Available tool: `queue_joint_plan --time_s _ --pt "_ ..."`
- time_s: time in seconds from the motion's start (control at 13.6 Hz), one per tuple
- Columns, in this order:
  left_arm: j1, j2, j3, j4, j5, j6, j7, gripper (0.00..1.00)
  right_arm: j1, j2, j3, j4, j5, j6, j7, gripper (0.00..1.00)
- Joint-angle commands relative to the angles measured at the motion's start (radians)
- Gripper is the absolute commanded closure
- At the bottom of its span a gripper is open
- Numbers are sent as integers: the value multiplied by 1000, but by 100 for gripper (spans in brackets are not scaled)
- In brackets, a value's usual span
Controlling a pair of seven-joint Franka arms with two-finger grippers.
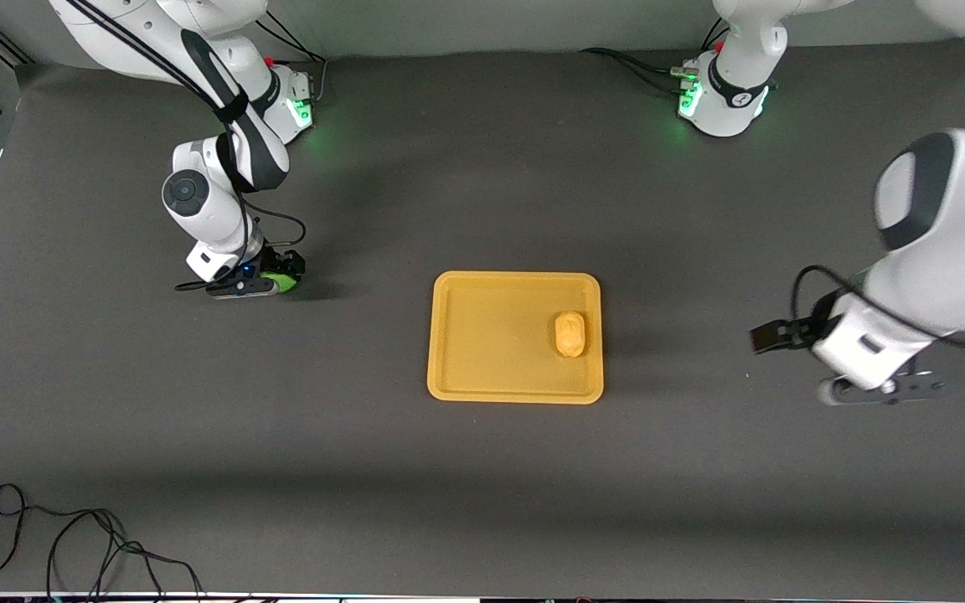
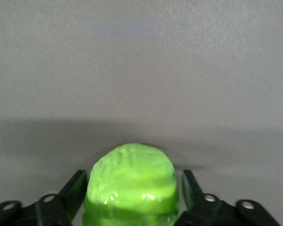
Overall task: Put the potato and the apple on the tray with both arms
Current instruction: 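Lift the apple with the right gripper while the left gripper withdraws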
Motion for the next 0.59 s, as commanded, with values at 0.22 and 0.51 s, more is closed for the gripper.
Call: queue_joint_plan --time_s 0.22,0.51 --pt "118 -93 2 -55 16 -70 142 0 5 -205 -19 170 -7 -408 5 47" --pt "147 -118 0 -58 7 -115 139 0 7 -242 -19 543 -7 -858 5 47"
